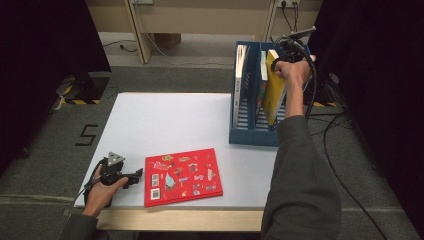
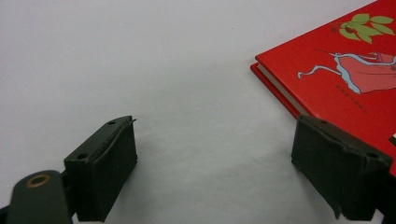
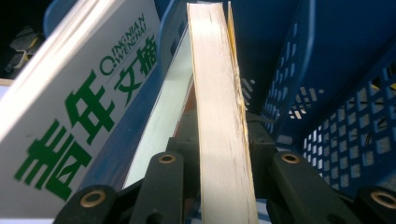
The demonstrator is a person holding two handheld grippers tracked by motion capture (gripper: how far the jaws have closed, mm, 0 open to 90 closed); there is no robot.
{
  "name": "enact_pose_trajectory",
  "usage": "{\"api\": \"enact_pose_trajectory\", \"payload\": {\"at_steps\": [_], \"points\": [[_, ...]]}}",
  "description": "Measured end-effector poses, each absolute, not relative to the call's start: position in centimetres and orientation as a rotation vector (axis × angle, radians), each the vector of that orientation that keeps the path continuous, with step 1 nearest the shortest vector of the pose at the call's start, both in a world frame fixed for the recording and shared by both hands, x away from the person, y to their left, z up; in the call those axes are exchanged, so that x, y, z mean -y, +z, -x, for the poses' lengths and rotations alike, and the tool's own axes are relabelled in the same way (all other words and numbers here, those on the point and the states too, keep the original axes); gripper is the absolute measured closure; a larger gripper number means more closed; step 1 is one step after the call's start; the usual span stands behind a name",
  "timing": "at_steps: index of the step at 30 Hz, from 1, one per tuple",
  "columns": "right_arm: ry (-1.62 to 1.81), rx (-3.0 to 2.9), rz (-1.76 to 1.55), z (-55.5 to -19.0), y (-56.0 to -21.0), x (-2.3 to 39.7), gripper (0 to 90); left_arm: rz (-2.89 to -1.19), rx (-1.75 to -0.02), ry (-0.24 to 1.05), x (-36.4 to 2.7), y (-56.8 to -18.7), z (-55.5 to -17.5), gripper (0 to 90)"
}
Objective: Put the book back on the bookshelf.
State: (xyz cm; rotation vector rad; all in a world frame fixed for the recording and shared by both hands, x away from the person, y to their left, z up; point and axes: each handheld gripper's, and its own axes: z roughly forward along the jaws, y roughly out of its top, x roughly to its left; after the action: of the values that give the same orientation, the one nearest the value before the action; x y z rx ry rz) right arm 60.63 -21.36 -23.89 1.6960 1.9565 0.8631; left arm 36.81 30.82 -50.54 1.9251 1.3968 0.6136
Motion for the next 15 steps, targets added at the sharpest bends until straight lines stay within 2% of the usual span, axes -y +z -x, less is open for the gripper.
{"api": "enact_pose_trajectory", "payload": {"at_steps": [15], "points": [[0.852,-1.974,-1.749,-61.7,-27.9,22.2,73.1,-1.926,-1.397,0.614,-30.8,-50.5,-36.8,12.9]]}}
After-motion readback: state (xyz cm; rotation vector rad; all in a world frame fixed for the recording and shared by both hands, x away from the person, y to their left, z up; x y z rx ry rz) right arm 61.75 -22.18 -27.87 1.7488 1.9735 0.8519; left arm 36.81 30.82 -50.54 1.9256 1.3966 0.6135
